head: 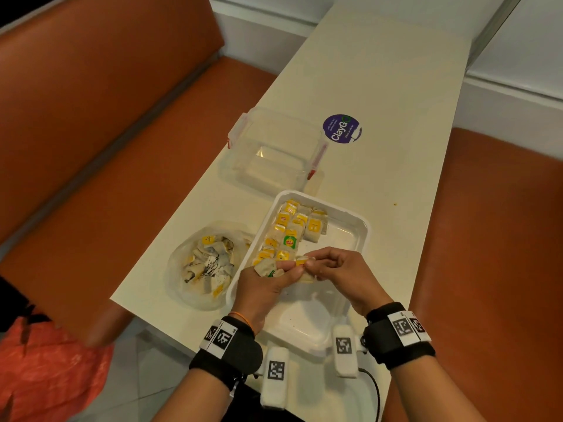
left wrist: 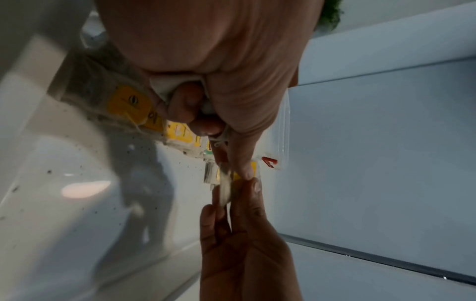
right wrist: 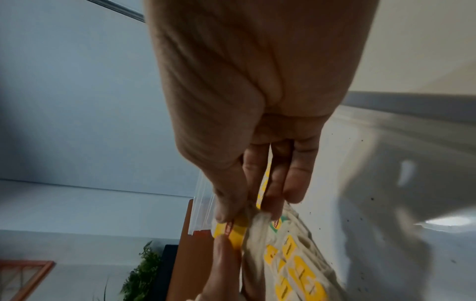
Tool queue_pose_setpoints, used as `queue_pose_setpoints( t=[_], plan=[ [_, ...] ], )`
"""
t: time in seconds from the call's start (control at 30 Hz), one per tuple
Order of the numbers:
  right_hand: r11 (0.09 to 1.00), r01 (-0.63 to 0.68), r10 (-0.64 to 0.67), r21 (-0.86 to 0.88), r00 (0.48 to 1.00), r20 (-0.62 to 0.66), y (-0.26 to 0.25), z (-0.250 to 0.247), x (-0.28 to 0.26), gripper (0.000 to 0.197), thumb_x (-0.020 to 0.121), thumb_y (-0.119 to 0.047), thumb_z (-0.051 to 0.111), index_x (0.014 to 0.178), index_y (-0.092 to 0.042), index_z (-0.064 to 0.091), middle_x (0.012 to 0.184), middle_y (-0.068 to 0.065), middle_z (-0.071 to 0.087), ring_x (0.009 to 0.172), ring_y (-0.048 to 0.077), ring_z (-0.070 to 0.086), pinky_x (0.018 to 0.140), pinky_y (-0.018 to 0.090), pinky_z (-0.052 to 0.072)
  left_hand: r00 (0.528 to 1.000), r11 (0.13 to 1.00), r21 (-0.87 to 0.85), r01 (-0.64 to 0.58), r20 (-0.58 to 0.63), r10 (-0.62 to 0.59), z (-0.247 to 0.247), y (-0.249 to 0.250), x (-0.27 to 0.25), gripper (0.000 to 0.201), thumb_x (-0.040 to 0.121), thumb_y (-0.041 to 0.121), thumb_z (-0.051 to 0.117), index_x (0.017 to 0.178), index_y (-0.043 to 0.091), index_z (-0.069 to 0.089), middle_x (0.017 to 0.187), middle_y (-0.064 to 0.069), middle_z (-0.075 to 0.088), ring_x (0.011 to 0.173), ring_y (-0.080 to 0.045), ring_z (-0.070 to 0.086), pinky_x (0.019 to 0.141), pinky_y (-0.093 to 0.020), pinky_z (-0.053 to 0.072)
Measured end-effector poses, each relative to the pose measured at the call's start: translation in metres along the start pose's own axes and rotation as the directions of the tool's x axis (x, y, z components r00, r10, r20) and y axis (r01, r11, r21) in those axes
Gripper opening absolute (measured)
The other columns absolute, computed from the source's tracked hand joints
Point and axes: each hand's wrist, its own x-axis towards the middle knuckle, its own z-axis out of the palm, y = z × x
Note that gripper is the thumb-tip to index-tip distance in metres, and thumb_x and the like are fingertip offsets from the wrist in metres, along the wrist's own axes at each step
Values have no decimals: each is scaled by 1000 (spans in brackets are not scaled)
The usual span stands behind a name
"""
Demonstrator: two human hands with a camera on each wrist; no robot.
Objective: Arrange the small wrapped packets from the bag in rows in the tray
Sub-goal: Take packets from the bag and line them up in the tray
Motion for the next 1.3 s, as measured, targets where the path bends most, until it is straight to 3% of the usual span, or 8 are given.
queue_pose_setpoints(
  t=[0.07,0.2,0.27,0.43,0.67,0.9,1.07,1.3],
  plan=[
    [1000,12,-12,-8,1000,-28,-1,-2,6,14,87,-17,82,101,-15,81,98,5,81,91,18,75,86,31,58,999,999,33,-18,-28,19,-3,2,2,22,77,12,91,96,8,83,96,-4,82,90,-13,77,79,-25,60],
    [998,31,-34,-52,998,-53,-6,-1,17,11,87,-17,83,98,-18,82,95,-1,81,82,9,74,76,20,56,996,1000,10,14,-86,-13,-11,0,3,18,78,18,91,94,12,84,82,4,79,66,-4,69,61,-19,52],
    [998,23,-28,-66,997,-77,-5,-4,23,11,86,-20,84,97,-21,83,95,-2,80,77,6,70,73,19,55,994,999,-12,39,-100,-40,-14,-2,3,17,79,19,90,94,13,84,81,4,79,66,-4,68,57,-18,50],
    [998,-9,-1,-61,985,-175,6,-4,39,10,86,-20,84,97,-20,83,94,0,80,83,13,74,70,22,55,990,997,10,80,-115,-78,-22,-6,6,16,81,20,88,96,15,84,70,5,71,51,-1,54,48,-16,42],
    [993,-96,71,-68,949,-306,25,2,74,9,83,-18,87,89,-23,83,93,1,80,96,24,76,93,39,61,987,994,-21,112,-115,-114,-28,-6,5,20,81,21,88,99,13,83,81,-1,76,49,0,56,46,-15,43],
    [982,-150,88,-117,903,-421,29,8,89,10,83,-16,86,86,-23,79,86,6,78,79,23,73,90,44,62,986,991,-15,130,-103,-131,-38,-10,4,27,79,30,90,100,15,84,80,-2,72,52,-5,46,46,-17,36],
    [972,-165,61,-168,866,-496,28,12,93,10,83,-19,85,88,-25,78,84,0,77,85,20,74,93,40,60,983,983,-57,175,-49,-178,-37,-4,-2,30,88,45,80,95,16,84,94,-5,79,59,-10,44,47,-20,32],
    [955,-185,24,-231,826,-564,20,13,82,28,83,-24,86,106,-17,72,100,0,74,97,19,70,92,31,55,941,927,-206,314,198,-275,-40,9,-7,72,93,69,54,117,5,74,97,-11,73,58,-14,47,40,-22,20]
  ],
)
